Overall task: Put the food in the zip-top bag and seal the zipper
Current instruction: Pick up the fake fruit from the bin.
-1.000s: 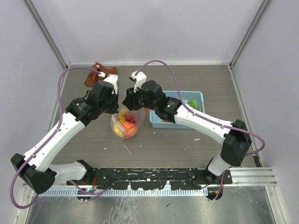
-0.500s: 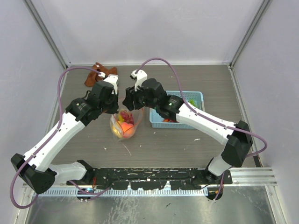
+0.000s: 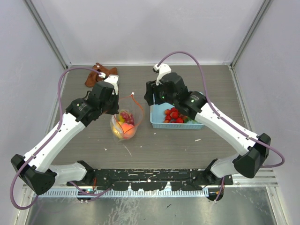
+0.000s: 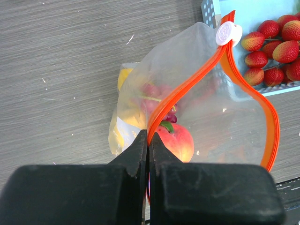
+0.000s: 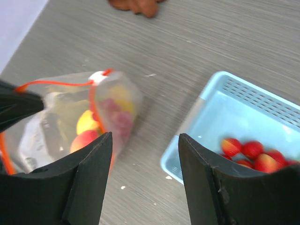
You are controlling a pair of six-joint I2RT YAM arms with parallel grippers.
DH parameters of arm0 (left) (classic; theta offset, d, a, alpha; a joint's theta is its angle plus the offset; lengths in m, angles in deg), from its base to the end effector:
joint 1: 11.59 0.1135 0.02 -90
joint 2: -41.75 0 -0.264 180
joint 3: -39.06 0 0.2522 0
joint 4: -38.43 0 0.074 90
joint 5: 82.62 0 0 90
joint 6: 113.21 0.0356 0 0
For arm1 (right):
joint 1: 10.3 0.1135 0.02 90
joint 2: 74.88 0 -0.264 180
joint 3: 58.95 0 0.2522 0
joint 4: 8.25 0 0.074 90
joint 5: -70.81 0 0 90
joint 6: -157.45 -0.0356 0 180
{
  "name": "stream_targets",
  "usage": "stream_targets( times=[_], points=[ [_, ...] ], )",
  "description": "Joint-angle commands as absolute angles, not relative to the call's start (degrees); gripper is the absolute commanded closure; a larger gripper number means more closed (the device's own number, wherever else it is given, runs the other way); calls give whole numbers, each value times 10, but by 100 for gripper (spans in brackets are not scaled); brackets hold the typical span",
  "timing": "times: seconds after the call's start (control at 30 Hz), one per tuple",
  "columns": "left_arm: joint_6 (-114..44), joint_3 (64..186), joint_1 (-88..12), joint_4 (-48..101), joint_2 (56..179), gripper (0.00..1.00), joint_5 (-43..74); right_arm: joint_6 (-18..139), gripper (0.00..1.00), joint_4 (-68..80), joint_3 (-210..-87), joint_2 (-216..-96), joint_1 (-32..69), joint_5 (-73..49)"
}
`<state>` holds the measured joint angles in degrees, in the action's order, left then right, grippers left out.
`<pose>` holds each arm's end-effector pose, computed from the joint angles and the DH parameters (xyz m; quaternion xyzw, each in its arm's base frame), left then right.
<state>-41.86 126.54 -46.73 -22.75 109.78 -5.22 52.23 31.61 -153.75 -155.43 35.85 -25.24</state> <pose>0.2009 -0.1319 0.3699 0.0857 0.9041 -0.0945 0.4078 0.2242 0.2280 0.3887 -0.1982 0.8220 0.2331 0.4804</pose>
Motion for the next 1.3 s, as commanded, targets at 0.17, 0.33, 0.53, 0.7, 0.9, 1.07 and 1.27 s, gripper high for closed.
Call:
stream_targets(
  times=[0.17,0.33,0.53,0.7,0.9,1.07,1.27],
  points=[
    [-420,1289,-465,-214,1091,100,-51,512,36,381,-1484,-1519,228,-286],
    [-419,1289,-465,-215,1092,100,-53,525,36,387,-1453,-1534,152,-288],
    [-419,1289,-464,-215,1093,100,-53,535,36,382,-1437,-1570,72,-269],
    [-418,1290,-464,-216,1094,100,-54,539,37,401,-1433,-1609,34,-272],
    [-419,1291,-465,-216,1095,100,-51,524,42,394,-1399,-1626,25,-309],
    [-418,1290,-465,-216,1094,100,-51,516,48,389,-1377,-1653,19,-356],
    [-418,1290,-465,-216,1094,100,-51,513,53,373,-1364,-1685,8,-352]
  ],
)
